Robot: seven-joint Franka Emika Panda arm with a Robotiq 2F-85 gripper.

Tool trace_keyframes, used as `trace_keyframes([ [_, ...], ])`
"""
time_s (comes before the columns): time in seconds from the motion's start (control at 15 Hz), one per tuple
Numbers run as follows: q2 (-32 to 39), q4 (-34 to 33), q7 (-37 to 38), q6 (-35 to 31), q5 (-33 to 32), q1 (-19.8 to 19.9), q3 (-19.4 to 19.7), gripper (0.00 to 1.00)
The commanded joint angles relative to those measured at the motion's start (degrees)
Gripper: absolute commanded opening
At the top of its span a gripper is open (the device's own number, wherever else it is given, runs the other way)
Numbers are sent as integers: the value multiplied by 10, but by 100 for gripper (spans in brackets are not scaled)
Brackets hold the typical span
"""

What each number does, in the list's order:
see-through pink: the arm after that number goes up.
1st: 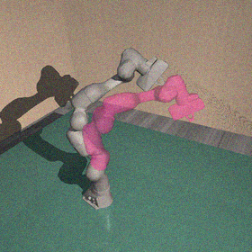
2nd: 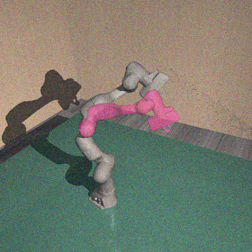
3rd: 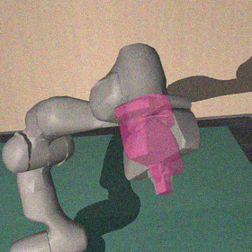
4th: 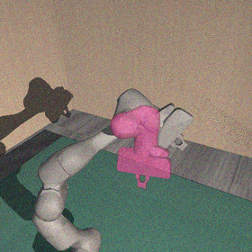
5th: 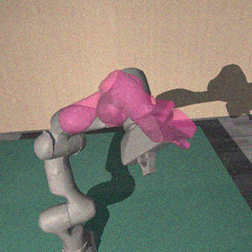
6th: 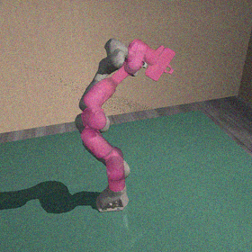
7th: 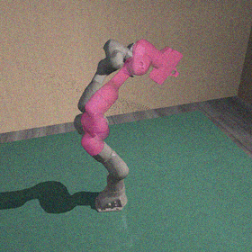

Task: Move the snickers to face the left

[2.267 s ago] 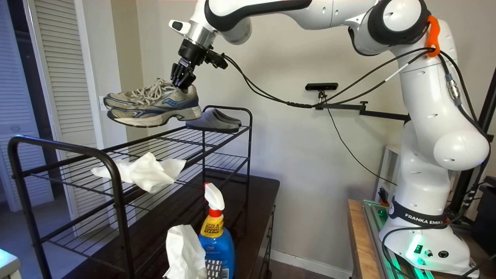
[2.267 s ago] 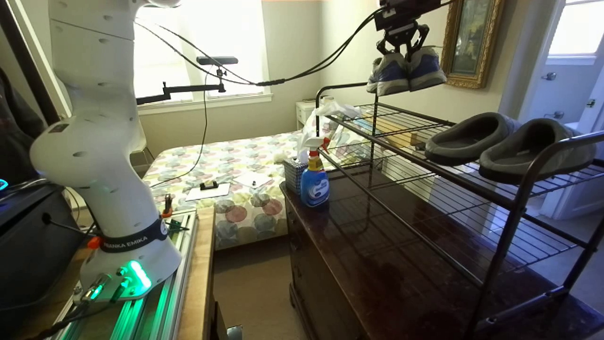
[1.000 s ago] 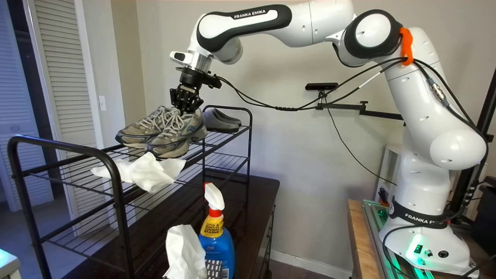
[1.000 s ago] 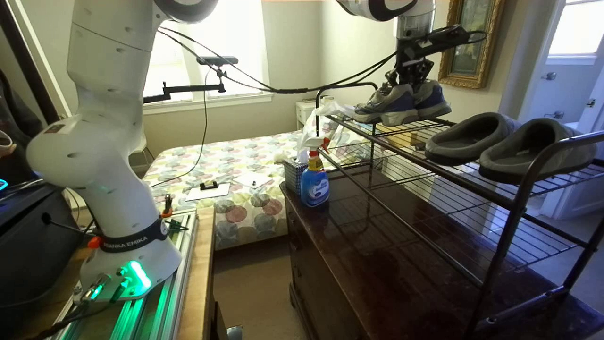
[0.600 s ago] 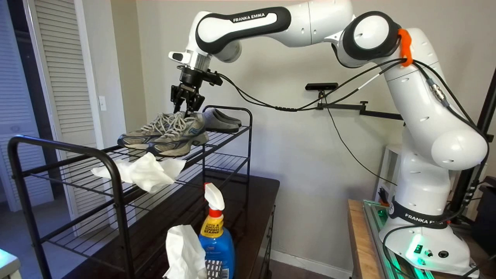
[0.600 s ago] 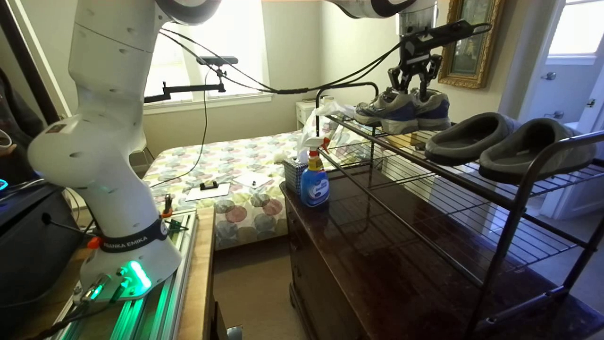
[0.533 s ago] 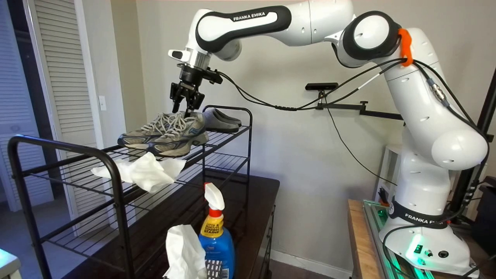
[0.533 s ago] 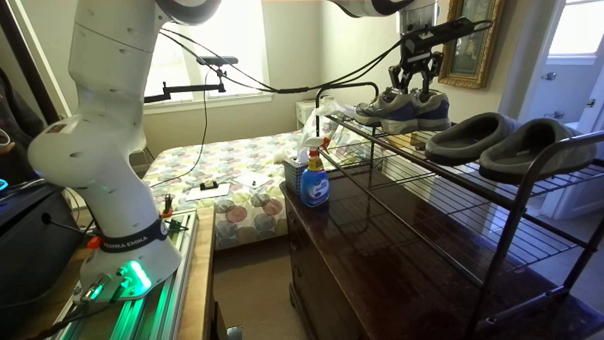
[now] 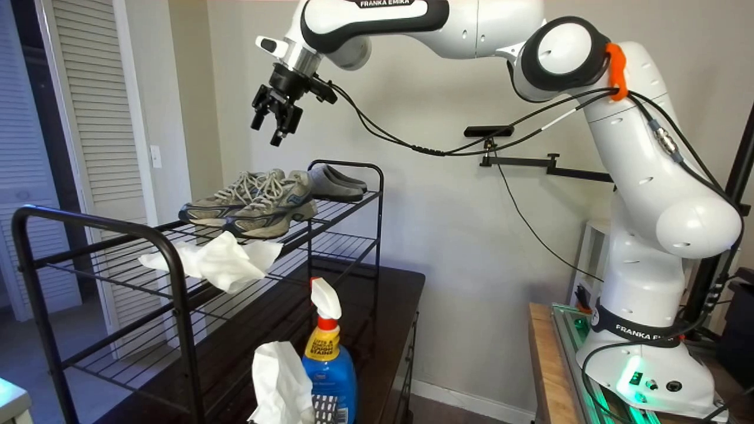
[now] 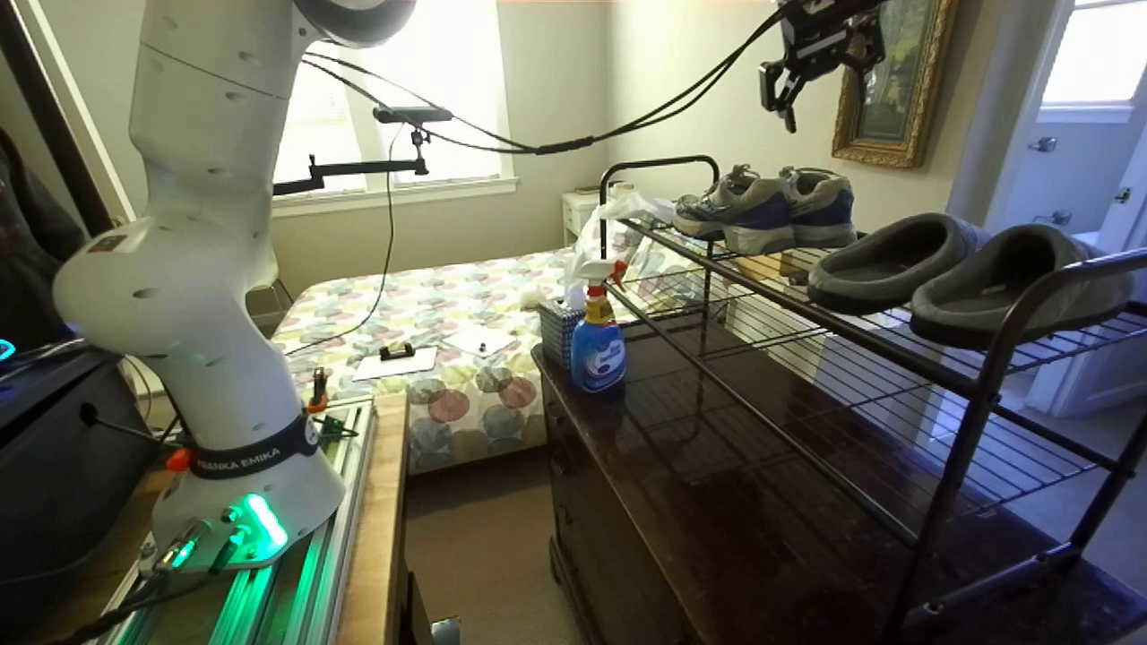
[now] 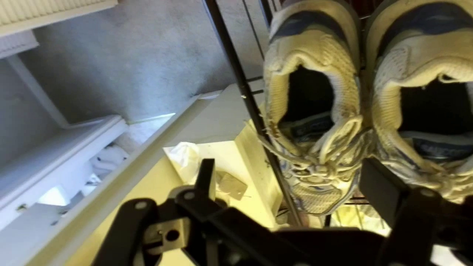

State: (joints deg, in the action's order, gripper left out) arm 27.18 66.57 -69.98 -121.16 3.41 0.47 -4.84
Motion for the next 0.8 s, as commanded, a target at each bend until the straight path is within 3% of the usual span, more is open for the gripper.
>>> trace_keyframes([
  [0.0,18,-33,76,-46,-21,-1,34,100],
  [0.27,6,-8,139,-134,-47,-2,87,100],
  [0.6,-11,35,254,-250,-144,-34,177,100],
  [0.67,4,5,195,-213,-99,-10,144,100],
  [0.73,4,9,216,-228,-113,-15,158,100],
])
